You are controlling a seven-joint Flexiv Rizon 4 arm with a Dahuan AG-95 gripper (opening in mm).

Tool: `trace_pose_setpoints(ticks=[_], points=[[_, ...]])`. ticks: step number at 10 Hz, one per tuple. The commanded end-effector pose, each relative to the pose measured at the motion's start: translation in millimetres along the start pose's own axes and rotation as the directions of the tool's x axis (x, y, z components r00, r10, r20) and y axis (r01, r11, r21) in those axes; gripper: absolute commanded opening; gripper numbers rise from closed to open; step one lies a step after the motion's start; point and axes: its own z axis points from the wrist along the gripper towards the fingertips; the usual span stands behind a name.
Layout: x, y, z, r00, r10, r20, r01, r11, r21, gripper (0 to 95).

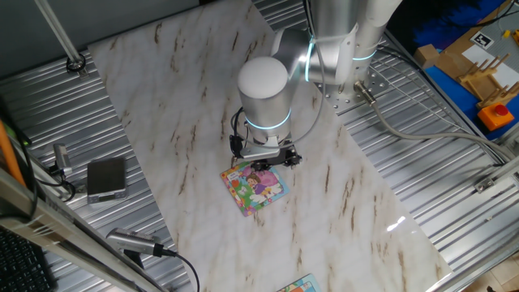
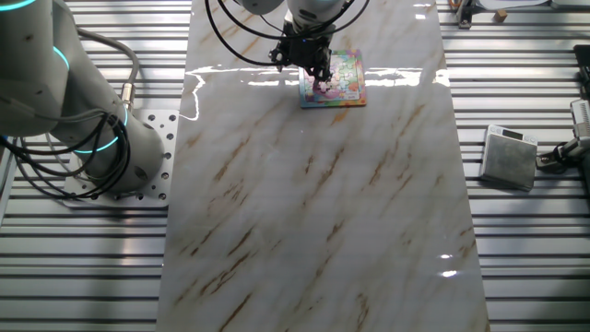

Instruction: Assemble one piece of a puzzle

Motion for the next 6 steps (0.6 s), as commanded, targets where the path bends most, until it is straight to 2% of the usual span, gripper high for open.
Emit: trace_pose_setpoints(ticks=[1, 6], points=[[0.2, -0.4, 0.3, 1.000, 0.000, -0.001, 0.000, 1.000, 0.002, 76.0], [0.3, -1.1, 1.8, 1.000, -0.005, -0.002, 0.005, 1.000, 0.007, 76.0]])
